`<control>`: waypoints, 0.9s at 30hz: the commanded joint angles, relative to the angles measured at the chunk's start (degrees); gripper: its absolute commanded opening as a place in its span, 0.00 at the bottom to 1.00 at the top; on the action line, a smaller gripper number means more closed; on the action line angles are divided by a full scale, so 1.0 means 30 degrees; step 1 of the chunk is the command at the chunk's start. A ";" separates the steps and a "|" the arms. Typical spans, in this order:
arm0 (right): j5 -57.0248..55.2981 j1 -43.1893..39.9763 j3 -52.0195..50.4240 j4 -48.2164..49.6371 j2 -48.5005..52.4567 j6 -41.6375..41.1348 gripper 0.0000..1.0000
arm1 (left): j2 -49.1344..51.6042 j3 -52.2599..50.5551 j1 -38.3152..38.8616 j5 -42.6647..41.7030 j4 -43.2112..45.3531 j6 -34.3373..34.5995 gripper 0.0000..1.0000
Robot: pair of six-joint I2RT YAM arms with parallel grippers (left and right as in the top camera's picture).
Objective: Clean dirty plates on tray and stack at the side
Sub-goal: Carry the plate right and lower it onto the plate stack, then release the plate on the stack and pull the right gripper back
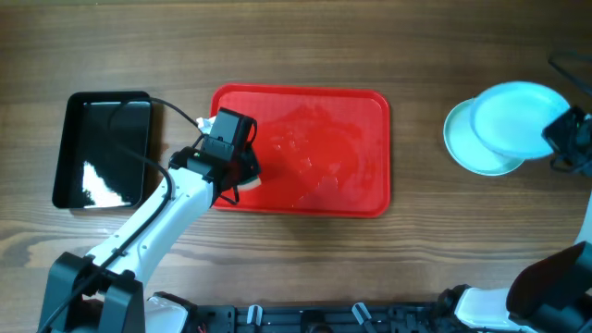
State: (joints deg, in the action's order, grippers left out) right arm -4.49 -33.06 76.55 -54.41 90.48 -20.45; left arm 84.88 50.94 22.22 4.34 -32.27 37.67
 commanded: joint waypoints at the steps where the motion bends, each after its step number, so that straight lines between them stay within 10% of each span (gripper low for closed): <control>1: 0.0459 -0.0262 -0.1676 0.1778 0.0022 -0.0743 0.04 | 0.0109 -0.0131 0.0022 -0.0590 0.0117 0.0117 0.04; 27: 0.3271 -0.0219 -0.4707 0.5413 0.0029 -0.1392 0.08 | 0.0109 -0.0131 0.0022 -0.0801 -0.0087 0.0117 0.04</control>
State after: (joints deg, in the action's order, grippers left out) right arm 4.05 -33.80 62.98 -38.11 90.54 -24.21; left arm 84.88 50.94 22.22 2.83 -32.56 37.67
